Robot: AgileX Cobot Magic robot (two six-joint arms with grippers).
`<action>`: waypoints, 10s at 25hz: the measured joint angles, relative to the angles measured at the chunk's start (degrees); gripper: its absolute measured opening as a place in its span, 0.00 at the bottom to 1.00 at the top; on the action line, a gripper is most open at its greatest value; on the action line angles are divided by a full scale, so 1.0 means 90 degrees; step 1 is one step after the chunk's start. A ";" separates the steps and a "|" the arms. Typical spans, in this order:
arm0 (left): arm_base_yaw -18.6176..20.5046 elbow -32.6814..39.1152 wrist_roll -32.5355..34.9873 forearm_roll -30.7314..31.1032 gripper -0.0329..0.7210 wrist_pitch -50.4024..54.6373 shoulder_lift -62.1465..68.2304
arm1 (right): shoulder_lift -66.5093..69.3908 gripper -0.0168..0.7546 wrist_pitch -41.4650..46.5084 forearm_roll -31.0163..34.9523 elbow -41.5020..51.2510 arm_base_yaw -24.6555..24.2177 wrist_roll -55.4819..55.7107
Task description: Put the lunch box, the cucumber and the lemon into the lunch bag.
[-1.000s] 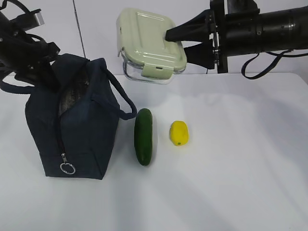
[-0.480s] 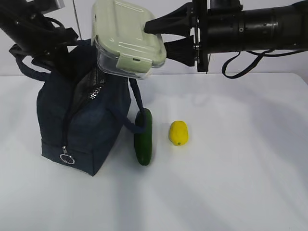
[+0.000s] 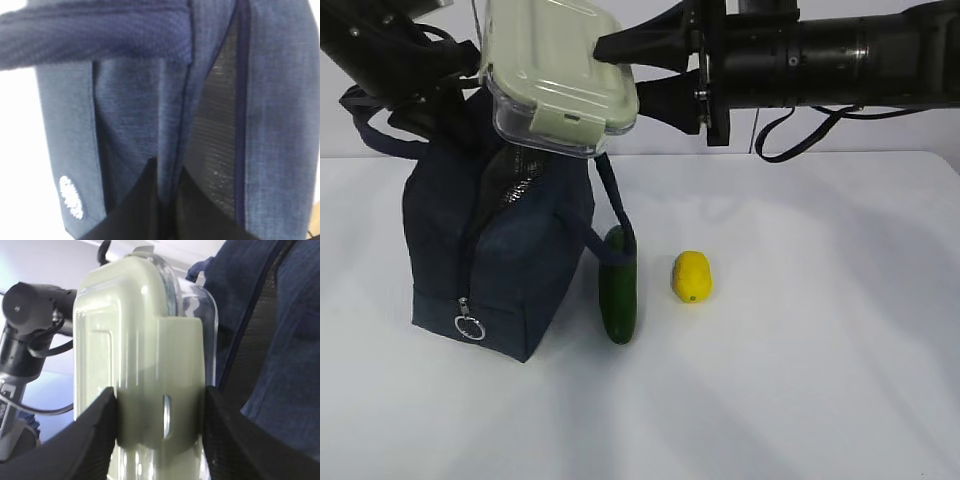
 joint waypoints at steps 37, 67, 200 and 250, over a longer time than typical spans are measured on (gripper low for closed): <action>0.0011 0.0000 -0.0024 -0.0579 0.04 0.0000 0.0026 | 0.0494 0.50 -0.1365 -0.0573 0.0014 0.0276 -0.0002; 0.0043 0.0000 0.0452 -0.2329 0.04 -0.0012 -0.0054 | 0.0624 0.50 -0.2193 -0.0402 0.0014 0.0841 -0.0357; 0.0357 0.0000 0.0629 -0.3060 0.04 -0.0120 0.0827 | 0.1661 0.59 -0.1249 -0.1468 -0.0996 0.1020 -0.0299; 0.0635 -0.0049 0.0018 -0.0363 0.04 -0.0120 0.0827 | 0.2284 0.69 0.0015 -0.8374 -0.3434 0.1174 0.3851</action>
